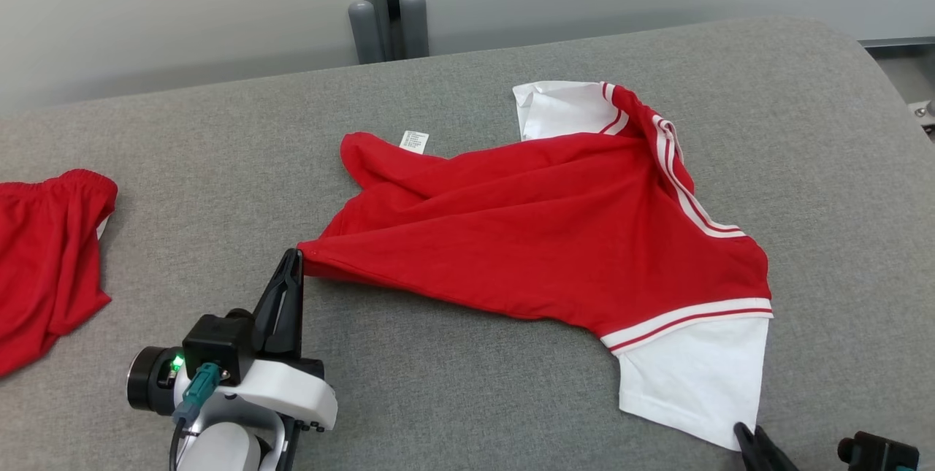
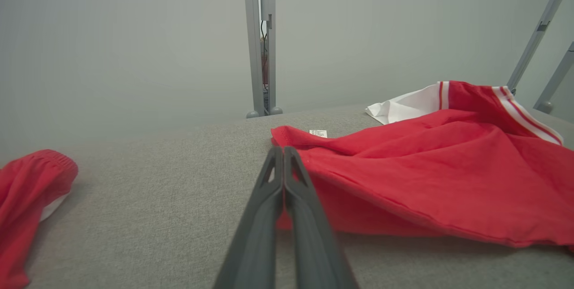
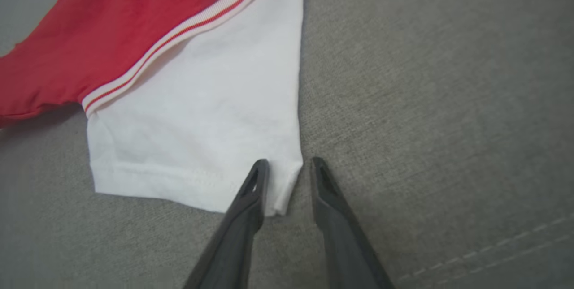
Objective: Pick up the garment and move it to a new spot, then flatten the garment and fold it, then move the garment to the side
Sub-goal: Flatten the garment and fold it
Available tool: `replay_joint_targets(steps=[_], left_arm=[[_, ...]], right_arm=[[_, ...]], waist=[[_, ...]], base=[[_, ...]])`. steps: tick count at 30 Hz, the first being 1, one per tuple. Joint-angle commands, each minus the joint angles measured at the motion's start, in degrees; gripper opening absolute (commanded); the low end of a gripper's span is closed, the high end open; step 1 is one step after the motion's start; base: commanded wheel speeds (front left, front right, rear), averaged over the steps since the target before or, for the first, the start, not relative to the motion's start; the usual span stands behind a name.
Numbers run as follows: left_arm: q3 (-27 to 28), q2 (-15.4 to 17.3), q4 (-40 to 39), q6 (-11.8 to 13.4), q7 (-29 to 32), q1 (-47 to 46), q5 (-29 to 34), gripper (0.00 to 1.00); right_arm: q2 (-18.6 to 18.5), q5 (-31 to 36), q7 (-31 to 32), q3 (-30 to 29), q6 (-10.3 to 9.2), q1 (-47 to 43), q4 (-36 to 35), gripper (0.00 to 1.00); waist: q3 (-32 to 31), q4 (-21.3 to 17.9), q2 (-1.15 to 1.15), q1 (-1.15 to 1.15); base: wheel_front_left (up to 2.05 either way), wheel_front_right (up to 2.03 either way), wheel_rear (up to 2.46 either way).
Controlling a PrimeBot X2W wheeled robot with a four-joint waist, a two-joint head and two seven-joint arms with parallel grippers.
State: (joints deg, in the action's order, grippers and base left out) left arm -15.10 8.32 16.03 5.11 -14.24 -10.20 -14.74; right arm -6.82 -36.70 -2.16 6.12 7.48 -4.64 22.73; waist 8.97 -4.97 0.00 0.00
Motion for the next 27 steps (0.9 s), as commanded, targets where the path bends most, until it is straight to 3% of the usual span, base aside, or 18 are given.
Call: replay_joint_targets(steps=[1,14,22,27], left_arm=[[0.0,0.4,0.2,0.1,-0.4,-1.0,-0.3,0.0],[0.7,0.2,0.3,0.6,-0.8,-1.3,-1.0,0.0],[2.1,0.4,-1.8,0.6,-0.9,-3.1,-1.6,0.0],[3.1,1.0,-2.7,1.1,-0.9,-6.1,-1.4,0.0]], right_arm=[[0.4,-0.8,2.0,1.7,0.04,-0.4,0.5,0.02],[-3.6,-4.6,-1.2,4.7,0.03,3.4,-8.7,0.0],[-7.6,-8.4,0.0,4.5,0.04,13.4,-17.2,0.0],[-9.4,-8.5,2.7,3.0,0.04,22.3,-19.0,0.0]], waist=[[-0.1,0.0,0.0,0.0],[-0.8,-0.2,0.0,0.0],[-1.8,-1.0,0.0,0.0],[-3.2,-1.3,0.0,0.0]], base=[[0.0,0.0,0.0],[0.0,0.0,0.0],[0.0,0.0,0.0],[0.0,0.0,0.0]])
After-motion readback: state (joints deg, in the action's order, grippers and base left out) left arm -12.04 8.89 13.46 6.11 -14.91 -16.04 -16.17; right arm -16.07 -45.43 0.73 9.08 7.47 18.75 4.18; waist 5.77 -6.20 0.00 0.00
